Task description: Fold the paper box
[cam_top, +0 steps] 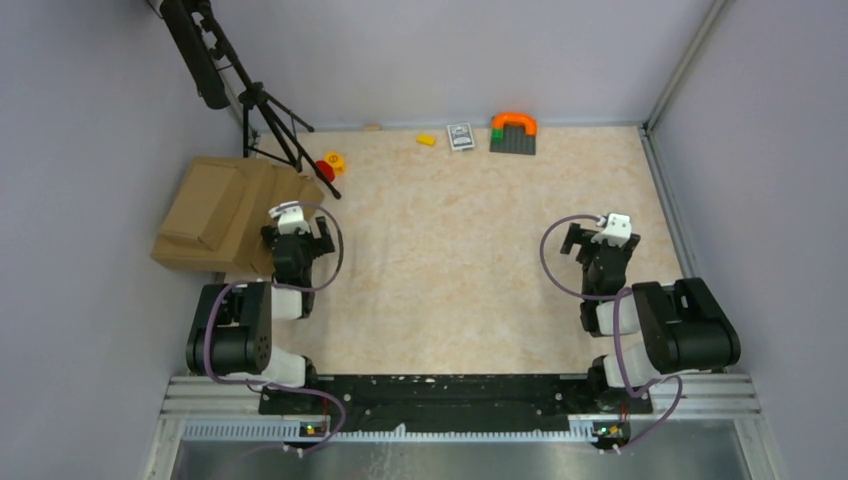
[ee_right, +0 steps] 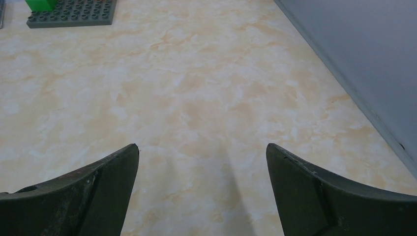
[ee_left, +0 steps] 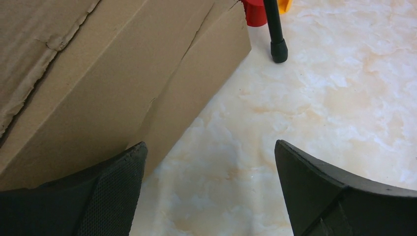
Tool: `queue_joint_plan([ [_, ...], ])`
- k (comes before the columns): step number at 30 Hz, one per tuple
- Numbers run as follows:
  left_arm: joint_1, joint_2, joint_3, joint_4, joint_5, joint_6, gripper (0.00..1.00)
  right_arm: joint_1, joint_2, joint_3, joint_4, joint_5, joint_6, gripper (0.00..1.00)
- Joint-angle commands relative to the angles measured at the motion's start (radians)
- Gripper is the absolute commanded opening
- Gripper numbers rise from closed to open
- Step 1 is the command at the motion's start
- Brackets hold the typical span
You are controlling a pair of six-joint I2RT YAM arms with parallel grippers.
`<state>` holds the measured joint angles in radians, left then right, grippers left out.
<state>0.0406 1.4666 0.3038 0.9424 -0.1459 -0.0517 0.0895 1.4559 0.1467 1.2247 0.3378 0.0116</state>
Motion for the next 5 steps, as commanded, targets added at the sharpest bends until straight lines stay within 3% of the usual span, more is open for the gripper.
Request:
queue_joint_plan([
  [1,0.005,-0.011,0.020,0.058,-0.007,-0.005,0.99,-0.003,0.006,0.025,0.028,-0.016,0.013,0.99],
  [5,0.005,-0.013,0.017,0.057,-0.007,-0.007,0.99,-0.002,0.006,0.025,0.029,-0.016,0.014,0.99],
])
